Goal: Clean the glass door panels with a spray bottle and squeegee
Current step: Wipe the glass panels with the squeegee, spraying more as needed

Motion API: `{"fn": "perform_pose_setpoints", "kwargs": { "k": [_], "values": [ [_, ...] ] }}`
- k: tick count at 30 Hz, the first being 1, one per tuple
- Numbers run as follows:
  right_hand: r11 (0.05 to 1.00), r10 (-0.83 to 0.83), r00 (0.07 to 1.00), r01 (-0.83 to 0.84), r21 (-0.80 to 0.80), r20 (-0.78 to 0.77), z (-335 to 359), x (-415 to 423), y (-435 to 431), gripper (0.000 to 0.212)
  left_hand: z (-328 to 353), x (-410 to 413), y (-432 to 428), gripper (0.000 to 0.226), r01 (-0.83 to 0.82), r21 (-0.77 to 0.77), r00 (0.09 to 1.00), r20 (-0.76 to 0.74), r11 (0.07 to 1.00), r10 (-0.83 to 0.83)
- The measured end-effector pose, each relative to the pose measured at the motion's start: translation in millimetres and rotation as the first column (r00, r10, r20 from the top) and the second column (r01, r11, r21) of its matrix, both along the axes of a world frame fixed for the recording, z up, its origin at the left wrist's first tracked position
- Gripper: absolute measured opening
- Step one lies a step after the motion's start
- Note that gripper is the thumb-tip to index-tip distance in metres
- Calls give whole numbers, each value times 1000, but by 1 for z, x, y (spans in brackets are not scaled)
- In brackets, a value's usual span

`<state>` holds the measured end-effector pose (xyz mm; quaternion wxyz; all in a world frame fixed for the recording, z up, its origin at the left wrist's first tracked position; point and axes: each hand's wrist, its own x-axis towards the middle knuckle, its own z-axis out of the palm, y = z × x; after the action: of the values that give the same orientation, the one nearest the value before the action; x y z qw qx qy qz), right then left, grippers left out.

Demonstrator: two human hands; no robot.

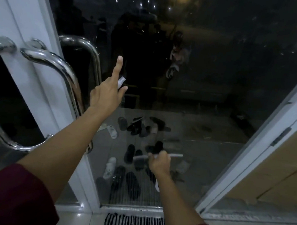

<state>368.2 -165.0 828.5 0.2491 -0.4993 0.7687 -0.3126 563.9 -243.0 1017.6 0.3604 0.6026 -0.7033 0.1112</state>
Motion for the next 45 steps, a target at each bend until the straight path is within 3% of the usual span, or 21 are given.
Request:
{"fn": "perform_pose_setpoints", "kwargs": {
  "k": [2, 5, 10, 14, 22, 25, 30, 36, 40, 45],
  "values": [
    [995, -60, 997, 56, 77, 49, -13, -5, 13, 53, 1, -1, 2, 91, 11, 9, 1000, -8, 1000, -11],
    [997, -76, 994, 76, -2, 83, 2, -7, 14, 66, 5, -2, 5, 90, 5, 46, 1000, -9, 999, -5],
    [971, -119, 991, 130, -202, 67, 54, -14, 4, 76, 12, -2, 13, 92, 28, 79, 999, -29, 997, -26],
    [903, -213, 976, 181, -390, -41, 86, -21, 6, 72, 17, -2, 23, 82, 60, 46, 997, -61, 997, -57],
    [780, -182, 950, -17, -625, -254, 191, -41, -6, 80, 92, -11, 28, 67, 104, -109, 990, -81, 988, -114],
    [689, -169, 926, -134, -713, -338, 235, -46, -9, 86, 125, -17, 34, 67, 153, -142, 978, -119, 978, -170],
    [601, -270, 815, -274, -750, -514, 315, -51, -10, 93, 177, -26, 37, 71, 200, -171, 964, -142, 965, -225],
    [499, -362, 663, -456, -737, -656, 409, -36, -15, 77, 232, -34, 36, 75, 210, -197, 957, -156, 958, -242],
    [479, -303, 602, -573, -665, -738, 466, -12, -22, 72, 257, -42, 33, 74, 176, -215, 968, -140, 961, -208],
    [494, -372, 542, -572, -655, -754, 515, 16, -33, 70, 271, -47, 24, 70, 111, -175, 983, -123, 978, -133]
  ]
}}
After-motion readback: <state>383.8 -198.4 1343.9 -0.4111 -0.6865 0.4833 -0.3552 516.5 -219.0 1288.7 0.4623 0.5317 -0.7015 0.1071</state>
